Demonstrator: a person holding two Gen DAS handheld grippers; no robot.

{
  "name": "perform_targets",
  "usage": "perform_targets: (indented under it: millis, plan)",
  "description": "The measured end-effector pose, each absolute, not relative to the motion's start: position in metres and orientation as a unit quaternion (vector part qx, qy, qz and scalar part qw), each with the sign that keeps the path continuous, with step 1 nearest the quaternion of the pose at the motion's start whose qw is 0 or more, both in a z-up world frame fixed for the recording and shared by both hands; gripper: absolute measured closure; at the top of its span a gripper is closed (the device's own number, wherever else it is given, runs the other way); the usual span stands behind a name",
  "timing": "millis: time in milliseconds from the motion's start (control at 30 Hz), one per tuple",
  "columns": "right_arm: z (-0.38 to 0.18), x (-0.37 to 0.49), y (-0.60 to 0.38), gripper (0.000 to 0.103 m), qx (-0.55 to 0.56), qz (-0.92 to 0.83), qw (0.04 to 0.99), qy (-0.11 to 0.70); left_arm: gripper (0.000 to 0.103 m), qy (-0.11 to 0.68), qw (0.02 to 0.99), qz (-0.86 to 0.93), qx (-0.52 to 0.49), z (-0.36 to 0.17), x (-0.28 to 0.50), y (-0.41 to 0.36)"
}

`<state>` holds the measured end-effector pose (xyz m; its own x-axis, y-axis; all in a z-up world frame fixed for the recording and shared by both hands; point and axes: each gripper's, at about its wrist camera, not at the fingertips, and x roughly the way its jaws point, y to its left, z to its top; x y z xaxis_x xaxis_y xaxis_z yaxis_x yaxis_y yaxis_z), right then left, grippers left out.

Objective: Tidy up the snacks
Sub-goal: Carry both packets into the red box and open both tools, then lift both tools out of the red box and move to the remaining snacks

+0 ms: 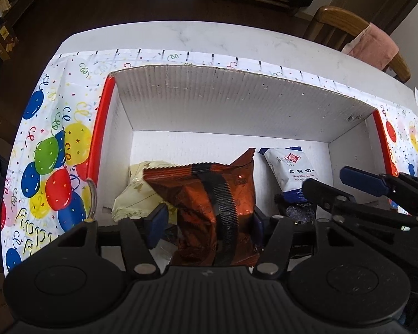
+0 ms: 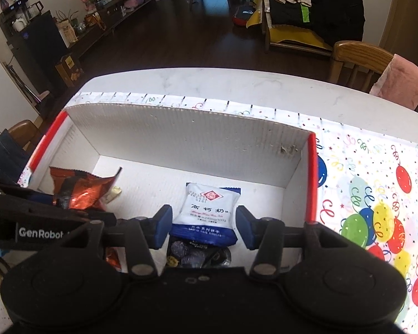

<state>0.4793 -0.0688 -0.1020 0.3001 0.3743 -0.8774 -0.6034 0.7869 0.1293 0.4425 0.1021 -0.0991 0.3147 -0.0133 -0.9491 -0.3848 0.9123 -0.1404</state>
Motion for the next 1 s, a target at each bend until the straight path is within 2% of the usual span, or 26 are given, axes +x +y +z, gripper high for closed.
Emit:
perform_targets:
  millis: [167, 233, 300, 867, 933, 1000]
  plan:
    - [-0.091, 0.468, -0.078, 0.050, -0.108, 0.309, 0.801, 0.501, 0.040, 0.562, 0.800, 0.110, -0.179, -0.090, 0.434, 0.099]
    - [-0.085, 0.463, -0.082, 0.044, -0.106, 0.311, 0.803, 0.497, 0.036, 0.558, 0.803, 0.106, -0.182, -0.085, 0.430, 0.098]
    - [-0.080, 0.456, -0.087, 0.042, -0.104, 0.312, 0.806, 0.492, 0.035, 0.553, 0.807, 0.104, -0.182, -0.080, 0.425, 0.096]
    - [-0.030, 0.394, -0.121, 0.039, -0.061, 0.327, 0.824, 0.458, 0.035, 0.496, 0.851, 0.069, -0.159, -0.033, 0.352, 0.086]
    - [-0.026, 0.388, -0.123, 0.031, -0.056, 0.327, 0.827, 0.454, 0.035, 0.489, 0.856, 0.065, -0.153, -0.029, 0.343, 0.083]
    - [-0.022, 0.379, -0.125, 0.029, -0.053, 0.328, 0.830, 0.448, 0.035, 0.481, 0.862, 0.063, -0.146, -0.025, 0.332, 0.082]
